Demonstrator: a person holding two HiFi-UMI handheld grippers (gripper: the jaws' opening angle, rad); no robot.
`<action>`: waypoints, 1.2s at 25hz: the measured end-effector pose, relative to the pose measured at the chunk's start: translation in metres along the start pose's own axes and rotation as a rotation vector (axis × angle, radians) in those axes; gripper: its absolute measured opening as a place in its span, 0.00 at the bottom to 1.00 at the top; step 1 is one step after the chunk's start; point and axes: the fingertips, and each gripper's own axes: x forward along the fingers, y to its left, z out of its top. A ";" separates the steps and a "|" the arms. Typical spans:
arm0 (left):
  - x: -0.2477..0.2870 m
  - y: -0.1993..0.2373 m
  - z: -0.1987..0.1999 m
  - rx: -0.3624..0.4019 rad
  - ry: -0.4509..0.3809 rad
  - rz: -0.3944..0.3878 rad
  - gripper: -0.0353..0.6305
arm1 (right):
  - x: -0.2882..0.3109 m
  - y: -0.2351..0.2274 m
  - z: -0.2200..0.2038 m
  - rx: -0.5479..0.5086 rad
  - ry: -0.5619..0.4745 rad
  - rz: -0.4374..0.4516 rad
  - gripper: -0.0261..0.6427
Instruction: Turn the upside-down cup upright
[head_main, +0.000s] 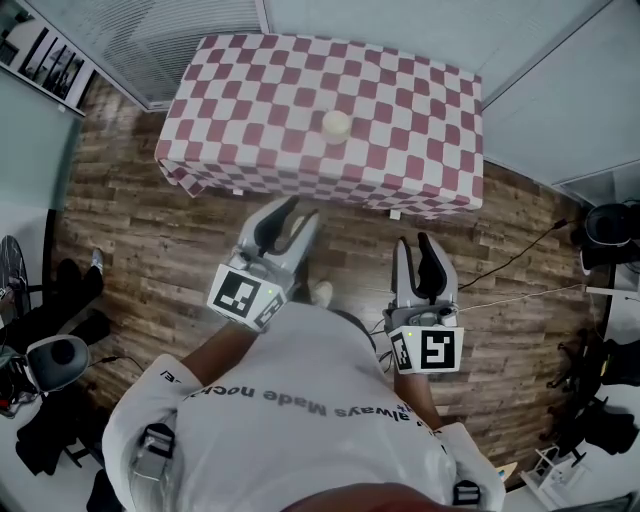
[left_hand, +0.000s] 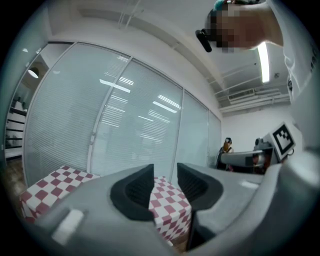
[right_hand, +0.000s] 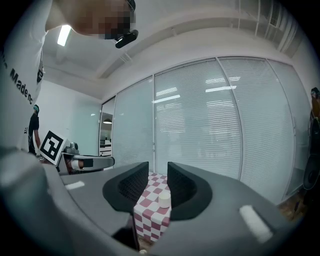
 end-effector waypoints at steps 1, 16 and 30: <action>0.005 0.006 0.001 0.000 -0.002 0.000 0.28 | 0.008 -0.001 0.001 -0.004 -0.001 0.001 0.22; 0.112 0.166 0.033 -0.018 -0.021 -0.010 0.27 | 0.202 -0.013 0.031 -0.051 -0.003 0.011 0.21; 0.196 0.272 0.056 -0.019 -0.014 -0.049 0.27 | 0.340 -0.035 0.049 -0.051 -0.012 -0.019 0.20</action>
